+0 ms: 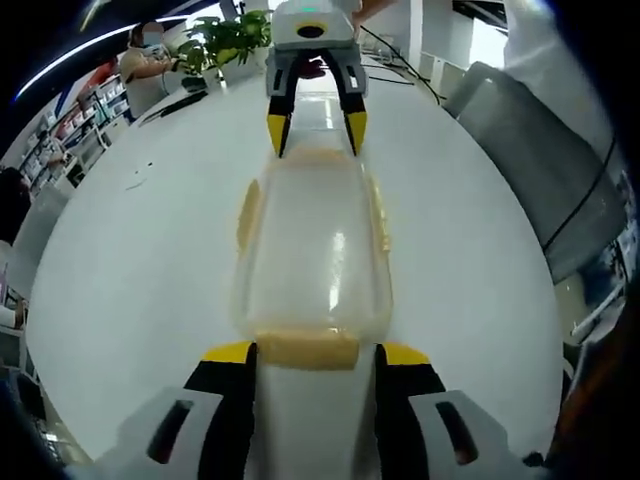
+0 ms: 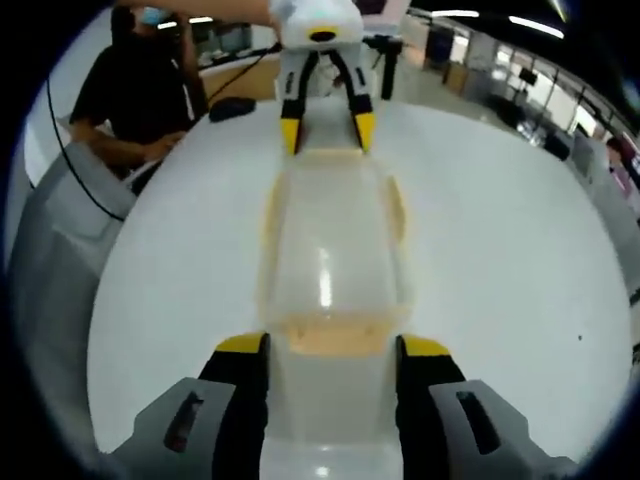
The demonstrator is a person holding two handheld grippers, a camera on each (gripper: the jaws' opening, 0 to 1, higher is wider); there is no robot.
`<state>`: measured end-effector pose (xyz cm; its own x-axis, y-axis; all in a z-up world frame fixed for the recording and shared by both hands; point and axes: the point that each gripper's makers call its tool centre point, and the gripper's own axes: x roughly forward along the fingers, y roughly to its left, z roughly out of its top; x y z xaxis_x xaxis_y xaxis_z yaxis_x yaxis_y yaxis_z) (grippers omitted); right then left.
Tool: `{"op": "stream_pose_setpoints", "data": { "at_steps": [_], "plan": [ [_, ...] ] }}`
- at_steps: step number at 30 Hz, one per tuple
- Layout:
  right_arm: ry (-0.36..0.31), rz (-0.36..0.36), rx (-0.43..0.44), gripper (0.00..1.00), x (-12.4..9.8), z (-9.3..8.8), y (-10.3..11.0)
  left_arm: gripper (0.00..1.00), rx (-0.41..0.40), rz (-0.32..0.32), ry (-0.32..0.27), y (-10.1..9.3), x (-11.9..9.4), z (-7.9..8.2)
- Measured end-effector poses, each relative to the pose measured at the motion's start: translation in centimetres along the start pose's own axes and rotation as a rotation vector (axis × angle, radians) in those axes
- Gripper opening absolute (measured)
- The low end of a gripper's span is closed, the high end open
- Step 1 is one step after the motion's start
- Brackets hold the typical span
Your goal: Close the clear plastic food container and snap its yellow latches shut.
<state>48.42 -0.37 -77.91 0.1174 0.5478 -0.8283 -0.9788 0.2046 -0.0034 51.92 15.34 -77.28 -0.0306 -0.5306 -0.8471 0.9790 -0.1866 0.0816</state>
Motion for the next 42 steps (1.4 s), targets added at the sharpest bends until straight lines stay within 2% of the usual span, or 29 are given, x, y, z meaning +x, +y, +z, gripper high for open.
{"op": "stream_pose_setpoints", "data": {
  "at_steps": [16,19,24,42],
  "plan": [
    [0.004,0.003,-0.019,0.46,0.89,0.18,-0.14,0.39,0.005,-0.018,-0.029,0.53,0.61,-0.12],
    [0.01,0.009,-0.033,0.43,0.92,0.21,0.13,0.35,-0.004,-0.026,-0.026,0.49,0.67,-0.27],
    [0.013,0.009,-0.029,0.38,0.89,0.16,0.05,0.35,0.004,-0.026,-0.026,0.51,0.69,-0.24],
    [0.031,0.0,-0.039,0.35,0.71,0.32,0.06,0.33,-0.033,-0.034,-0.009,0.32,0.57,-0.32]
  ]
}}
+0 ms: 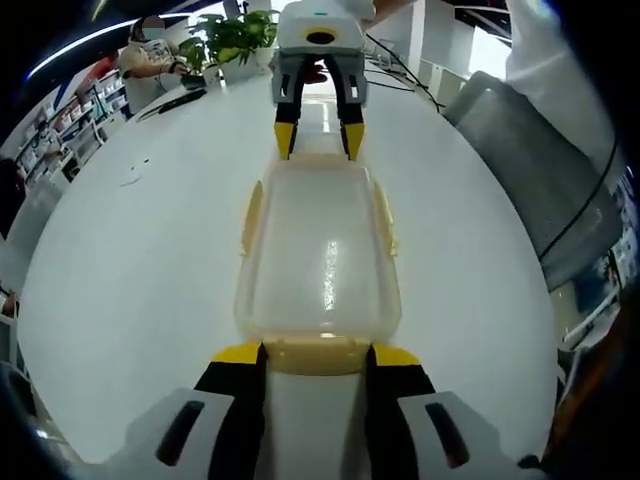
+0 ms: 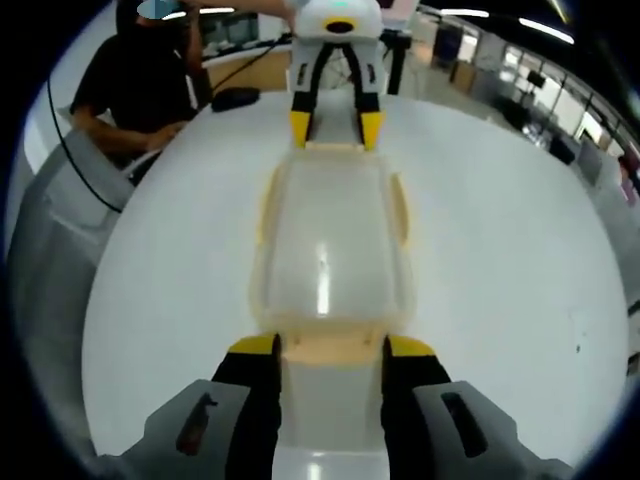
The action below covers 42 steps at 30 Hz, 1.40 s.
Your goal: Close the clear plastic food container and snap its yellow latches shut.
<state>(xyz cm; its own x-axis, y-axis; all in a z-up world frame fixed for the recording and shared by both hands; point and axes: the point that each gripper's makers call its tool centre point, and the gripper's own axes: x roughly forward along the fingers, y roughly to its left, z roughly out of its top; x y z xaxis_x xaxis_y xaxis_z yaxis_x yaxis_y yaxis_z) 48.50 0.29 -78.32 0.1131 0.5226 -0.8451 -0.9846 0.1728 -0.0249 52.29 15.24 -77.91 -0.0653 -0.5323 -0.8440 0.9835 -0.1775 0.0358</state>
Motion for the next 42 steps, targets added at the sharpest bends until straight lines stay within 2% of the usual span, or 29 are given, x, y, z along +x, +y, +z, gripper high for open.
{"op": "stream_pose_setpoints", "data": {
  "at_steps": [8,17,29,42],
  "plan": [
    [0.003,0.008,-0.015,0.35,-0.1,0.3,0.2,0.33,-0.008,-0.006,0.016,-0.7,-0.6,-0.1],
    [-0.006,0.033,-0.004,0.35,-1.0,1.5,0.9,0.33,-0.01,-0.002,0.037,-1.5,-2.8,0.5],
    [-0.027,0.031,-0.024,0.35,-4.6,3.8,1.6,0.33,-0.002,0.006,0.064,-2.2,-6.3,2.8],
    [-0.017,0.021,-0.044,0.35,-8.2,4.6,1.2,0.33,0.007,0.011,0.082,-1.9,-8.7,6.0]
  ]
}}
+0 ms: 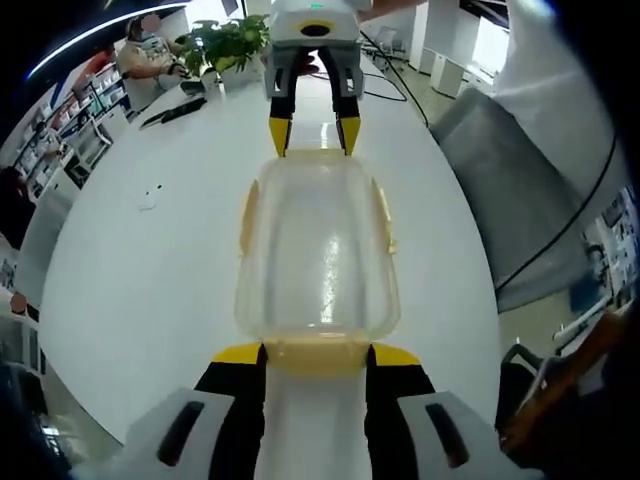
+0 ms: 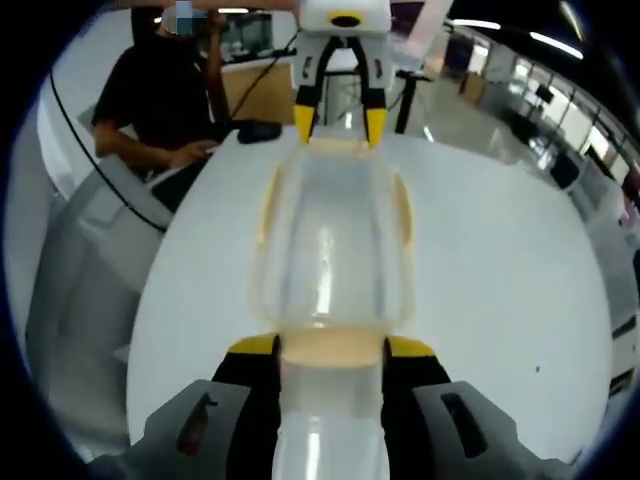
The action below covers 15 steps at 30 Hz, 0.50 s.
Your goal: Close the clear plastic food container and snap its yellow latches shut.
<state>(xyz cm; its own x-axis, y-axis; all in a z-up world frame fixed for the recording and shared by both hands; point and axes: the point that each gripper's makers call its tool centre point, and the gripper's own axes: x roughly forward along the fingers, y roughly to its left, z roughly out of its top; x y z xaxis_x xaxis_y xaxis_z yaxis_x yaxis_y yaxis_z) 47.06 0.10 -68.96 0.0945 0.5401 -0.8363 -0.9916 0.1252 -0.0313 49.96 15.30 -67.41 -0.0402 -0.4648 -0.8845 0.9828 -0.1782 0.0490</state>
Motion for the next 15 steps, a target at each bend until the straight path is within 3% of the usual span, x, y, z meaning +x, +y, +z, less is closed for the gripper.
{"op": "stream_pose_setpoints", "data": {
  "at_steps": [8,15],
  "plan": [
    [0.02,-0.018,-0.003,0.35,-2.5,-1.1,-0.1,0.33,0.008,0.004,-0.016,0.5,-0.2,2.7],
    [0.046,-0.031,0.01,0.35,-4.8,-3.4,0.3,0.33,0.03,0.001,-0.03,0.6,0.7,5.8]
  ]
}}
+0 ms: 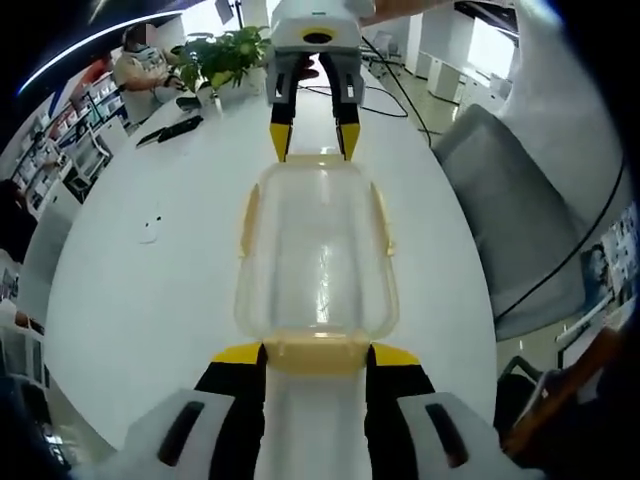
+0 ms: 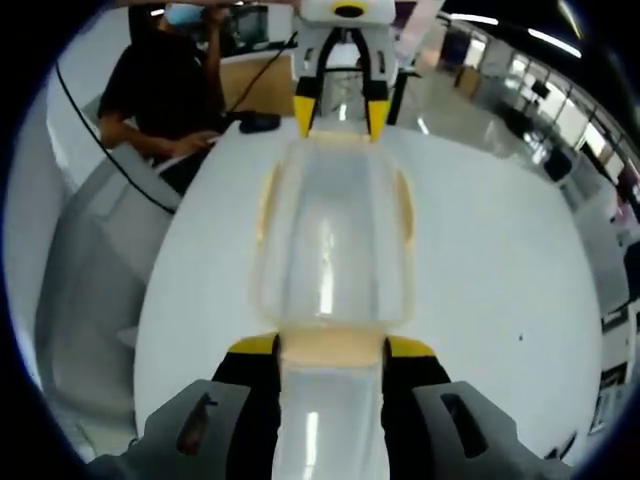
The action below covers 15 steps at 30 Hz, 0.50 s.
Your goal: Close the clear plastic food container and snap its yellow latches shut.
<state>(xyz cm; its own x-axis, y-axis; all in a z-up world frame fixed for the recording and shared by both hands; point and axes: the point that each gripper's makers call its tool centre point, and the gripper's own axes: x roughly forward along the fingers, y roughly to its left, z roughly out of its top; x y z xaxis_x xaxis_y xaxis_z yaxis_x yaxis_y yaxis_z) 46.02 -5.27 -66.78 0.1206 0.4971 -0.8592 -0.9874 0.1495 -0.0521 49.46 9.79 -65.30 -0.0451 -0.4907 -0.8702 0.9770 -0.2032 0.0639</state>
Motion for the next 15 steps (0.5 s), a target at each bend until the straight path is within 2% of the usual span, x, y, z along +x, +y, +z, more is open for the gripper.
{"op": "stream_pose_setpoints", "data": {
  "at_steps": [9,15],
  "plan": [
    [0.014,-0.015,0.013,0.35,-2.2,-2.9,0.4,0.33,0.02,-0.001,-0.01,0.3,1.4,3.3],
    [0.017,-0.02,0.015,0.35,-3.1,-4.5,0.5,0.33,0.03,-0.001,-0.007,0.4,2.4,4.8]
  ]
}}
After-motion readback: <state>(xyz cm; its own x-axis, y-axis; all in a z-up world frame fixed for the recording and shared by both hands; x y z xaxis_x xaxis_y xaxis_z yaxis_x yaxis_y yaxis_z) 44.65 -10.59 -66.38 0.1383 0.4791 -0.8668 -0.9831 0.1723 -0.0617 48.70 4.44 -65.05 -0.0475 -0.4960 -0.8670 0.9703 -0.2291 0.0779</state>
